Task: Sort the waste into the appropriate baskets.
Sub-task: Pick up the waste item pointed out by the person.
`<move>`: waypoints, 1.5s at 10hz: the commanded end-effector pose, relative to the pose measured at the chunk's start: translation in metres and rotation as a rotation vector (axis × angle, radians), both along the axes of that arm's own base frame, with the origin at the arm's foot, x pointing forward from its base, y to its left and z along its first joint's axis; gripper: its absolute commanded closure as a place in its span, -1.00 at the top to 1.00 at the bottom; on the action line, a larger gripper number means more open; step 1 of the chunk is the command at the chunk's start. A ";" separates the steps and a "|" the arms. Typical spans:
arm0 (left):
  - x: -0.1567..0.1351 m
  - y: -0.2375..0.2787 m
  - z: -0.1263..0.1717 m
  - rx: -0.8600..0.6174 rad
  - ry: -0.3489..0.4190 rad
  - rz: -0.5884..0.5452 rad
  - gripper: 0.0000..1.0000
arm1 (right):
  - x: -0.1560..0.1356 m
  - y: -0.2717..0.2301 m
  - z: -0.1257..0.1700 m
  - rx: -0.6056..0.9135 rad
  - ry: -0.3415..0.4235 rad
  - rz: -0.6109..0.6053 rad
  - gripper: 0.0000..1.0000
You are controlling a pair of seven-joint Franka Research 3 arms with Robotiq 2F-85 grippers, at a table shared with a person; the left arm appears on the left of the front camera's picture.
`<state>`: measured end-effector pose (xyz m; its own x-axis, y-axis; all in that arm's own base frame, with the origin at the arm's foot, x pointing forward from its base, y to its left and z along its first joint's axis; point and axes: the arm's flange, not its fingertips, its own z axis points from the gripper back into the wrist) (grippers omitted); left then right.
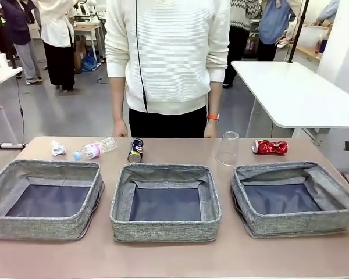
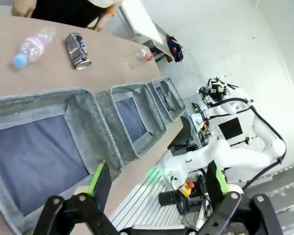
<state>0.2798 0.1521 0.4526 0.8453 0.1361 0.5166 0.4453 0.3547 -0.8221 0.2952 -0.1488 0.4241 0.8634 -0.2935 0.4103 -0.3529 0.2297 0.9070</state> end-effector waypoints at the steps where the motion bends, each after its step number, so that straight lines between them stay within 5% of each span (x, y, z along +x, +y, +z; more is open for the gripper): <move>1: 0.000 0.002 0.001 -0.001 -0.025 -0.007 1.00 | -0.001 -0.005 0.008 -0.016 -0.043 -0.012 1.00; 13: -0.002 0.001 0.000 0.013 0.004 0.001 1.00 | -0.001 -0.005 0.008 -0.016 -0.043 -0.012 1.00; 15: 0.046 -0.012 0.019 0.546 -0.147 0.267 1.00 | -0.001 -0.005 0.008 -0.016 -0.043 -0.012 1.00</move>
